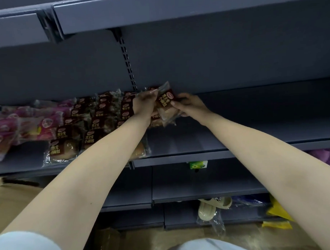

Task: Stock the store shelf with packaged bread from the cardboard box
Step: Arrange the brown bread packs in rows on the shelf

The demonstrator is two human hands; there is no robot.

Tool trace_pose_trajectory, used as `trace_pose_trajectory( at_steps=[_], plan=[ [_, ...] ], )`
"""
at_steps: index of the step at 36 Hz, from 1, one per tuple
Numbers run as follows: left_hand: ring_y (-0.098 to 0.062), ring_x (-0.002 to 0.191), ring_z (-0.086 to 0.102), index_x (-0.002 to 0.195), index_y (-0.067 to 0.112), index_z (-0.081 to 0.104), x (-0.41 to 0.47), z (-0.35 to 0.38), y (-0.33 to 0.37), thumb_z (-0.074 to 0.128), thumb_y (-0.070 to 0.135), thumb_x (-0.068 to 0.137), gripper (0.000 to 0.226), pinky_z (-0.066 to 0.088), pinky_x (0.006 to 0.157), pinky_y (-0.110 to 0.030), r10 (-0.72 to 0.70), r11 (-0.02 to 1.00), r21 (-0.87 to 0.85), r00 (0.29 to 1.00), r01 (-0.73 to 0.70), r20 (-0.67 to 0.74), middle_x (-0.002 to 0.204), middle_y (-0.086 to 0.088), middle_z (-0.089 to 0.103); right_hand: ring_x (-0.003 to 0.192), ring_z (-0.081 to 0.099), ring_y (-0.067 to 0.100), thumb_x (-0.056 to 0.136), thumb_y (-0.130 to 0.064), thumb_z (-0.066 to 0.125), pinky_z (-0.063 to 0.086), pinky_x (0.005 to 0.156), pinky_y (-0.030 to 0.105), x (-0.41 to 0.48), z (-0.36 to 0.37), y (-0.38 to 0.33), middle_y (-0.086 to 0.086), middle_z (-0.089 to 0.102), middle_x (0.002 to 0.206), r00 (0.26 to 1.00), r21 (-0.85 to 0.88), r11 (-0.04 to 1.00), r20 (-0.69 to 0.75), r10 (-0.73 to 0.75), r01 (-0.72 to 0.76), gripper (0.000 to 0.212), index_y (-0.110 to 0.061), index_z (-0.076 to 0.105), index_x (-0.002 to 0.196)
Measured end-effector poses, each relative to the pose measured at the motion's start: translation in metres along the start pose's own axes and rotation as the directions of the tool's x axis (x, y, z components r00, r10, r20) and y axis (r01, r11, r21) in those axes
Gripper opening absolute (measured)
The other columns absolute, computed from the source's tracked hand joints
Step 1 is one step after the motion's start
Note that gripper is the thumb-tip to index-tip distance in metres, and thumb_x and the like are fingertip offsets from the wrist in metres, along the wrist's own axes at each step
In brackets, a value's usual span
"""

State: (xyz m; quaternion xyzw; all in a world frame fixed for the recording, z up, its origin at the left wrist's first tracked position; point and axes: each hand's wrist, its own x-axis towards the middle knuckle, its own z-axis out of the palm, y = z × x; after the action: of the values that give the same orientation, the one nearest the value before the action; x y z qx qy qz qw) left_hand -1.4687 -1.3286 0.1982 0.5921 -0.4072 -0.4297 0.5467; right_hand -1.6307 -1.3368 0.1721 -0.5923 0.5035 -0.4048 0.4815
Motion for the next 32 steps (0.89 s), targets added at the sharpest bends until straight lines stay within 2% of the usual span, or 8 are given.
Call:
trace_pose_trajectory(
  at_steps=[6, 8, 10, 13, 20, 26, 30, 32],
  plan=[
    [-0.026, 0.095, 0.068, 0.085, 0.023, 0.059, 0.011, -0.024, -0.012, 0.061, 0.012, 0.090, 0.012, 0.056, 0.086, -0.042, 0.052, 0.993, 0.108, 0.998, -0.049, -0.018, 0.097, -0.005, 0.066, 0.094, 0.061, 0.013, 0.087, -0.017, 0.069, 0.051, 0.067, 0.021, 0.006, 0.009, -0.006, 0.001, 0.061, 0.100, 0.992, 0.285, 0.959, -0.122, 0.040, -0.003, 0.034, -0.016, 0.055, 0.118],
    [-0.013, 0.092, 0.063, 0.096, 0.020, 0.052, 0.012, -0.030, -0.014, 0.064, 0.007, 0.085, 0.021, 0.053, 0.084, -0.030, 0.114, 0.954, 0.274, 0.992, -0.122, 0.045, 0.095, 0.004, 0.060, 0.092, 0.060, 0.011, 0.088, -0.015, 0.067, 0.049, 0.066, 0.018, 0.012, 0.012, -0.009, 0.000, 0.061, 0.101, 0.977, 0.297, 0.955, -0.206, 0.047, 0.017, 0.028, -0.015, 0.058, 0.115],
    [-0.006, 0.082, 0.057, 0.108, 0.021, 0.044, 0.005, -0.035, -0.014, 0.062, 0.005, 0.084, 0.034, 0.045, 0.074, -0.019, 0.143, 0.855, 0.481, 0.979, -0.195, 0.144, 0.085, 0.011, 0.054, 0.096, 0.061, 0.012, 0.090, -0.014, 0.064, 0.050, 0.070, 0.018, 0.019, 0.015, -0.006, 0.003, 0.064, 0.103, 0.955, 0.219, 0.975, -0.295, 0.022, 0.045, 0.021, -0.013, 0.062, 0.111],
    [-0.017, 0.091, 0.062, 0.122, 0.016, 0.044, 0.000, -0.042, -0.019, 0.058, 0.001, 0.085, 0.042, 0.049, 0.078, -0.025, 0.183, 0.787, 0.552, 0.959, -0.275, 0.216, 0.082, 0.011, 0.055, 0.103, 0.061, 0.015, 0.092, -0.017, 0.060, 0.050, 0.085, 0.023, 0.022, 0.020, 0.001, 0.002, 0.066, 0.107, 0.947, 0.063, 0.997, -0.322, -0.011, 0.033, 0.012, -0.019, 0.067, 0.101],
    [-0.029, 0.123, 0.042, 0.129, 0.018, 0.046, -0.009, -0.061, -0.032, 0.057, 0.027, 0.090, 0.042, 0.032, 0.107, -0.044, 0.342, 0.482, 0.764, 0.895, -0.430, 0.288, 0.127, -0.006, 0.050, 0.109, 0.058, 0.015, 0.093, -0.012, 0.053, 0.046, 0.096, 0.028, 0.010, 0.042, 0.012, -0.001, 0.066, 0.114, 0.952, -0.187, 0.982, -0.300, -0.052, -0.005, 0.023, -0.022, 0.068, 0.105],
    [-0.031, 0.135, 0.028, 0.144, 0.020, 0.034, -0.016, -0.068, -0.046, 0.054, 0.052, 0.087, 0.068, 0.012, 0.118, -0.047, 0.309, 0.195, 0.819, 0.827, -0.539, 0.471, 0.144, -0.006, 0.038, 0.108, 0.058, 0.018, 0.091, -0.003, 0.049, 0.038, 0.084, 0.015, -0.002, 0.060, 0.015, 0.003, 0.065, 0.112, 0.922, -0.298, 0.953, -0.355, -0.156, 0.047, 0.027, -0.015, 0.065, 0.108],
    [-0.030, 0.138, 0.024, 0.147, 0.018, 0.029, -0.015, -0.076, -0.045, 0.054, 0.060, 0.085, 0.079, 0.008, 0.119, -0.047, 0.322, 0.124, 0.812, 0.797, -0.571, 0.511, 0.149, -0.005, 0.032, 0.113, 0.045, 0.031, 0.087, -0.012, 0.048, 0.037, 0.091, 0.038, -0.013, 0.067, 0.022, 0.012, 0.052, 0.124, 0.865, -0.578, 0.804, -0.324, -0.383, 0.139, 0.033, -0.013, 0.058, 0.118],
    [-0.031, 0.137, 0.026, 0.147, 0.016, 0.030, -0.016, -0.085, -0.043, 0.050, 0.061, 0.085, 0.079, 0.008, 0.119, -0.049, 0.374, 0.130, 0.814, 0.788, -0.566, 0.489, 0.148, -0.006, 0.033, 0.117, 0.045, 0.032, 0.088, -0.027, 0.044, 0.035, 0.095, 0.044, -0.020, 0.069, 0.026, 0.011, 0.051, 0.130, 0.846, -0.693, 0.683, -0.201, -0.493, 0.234, 0.041, -0.013, 0.056, 0.125]
  ],
)
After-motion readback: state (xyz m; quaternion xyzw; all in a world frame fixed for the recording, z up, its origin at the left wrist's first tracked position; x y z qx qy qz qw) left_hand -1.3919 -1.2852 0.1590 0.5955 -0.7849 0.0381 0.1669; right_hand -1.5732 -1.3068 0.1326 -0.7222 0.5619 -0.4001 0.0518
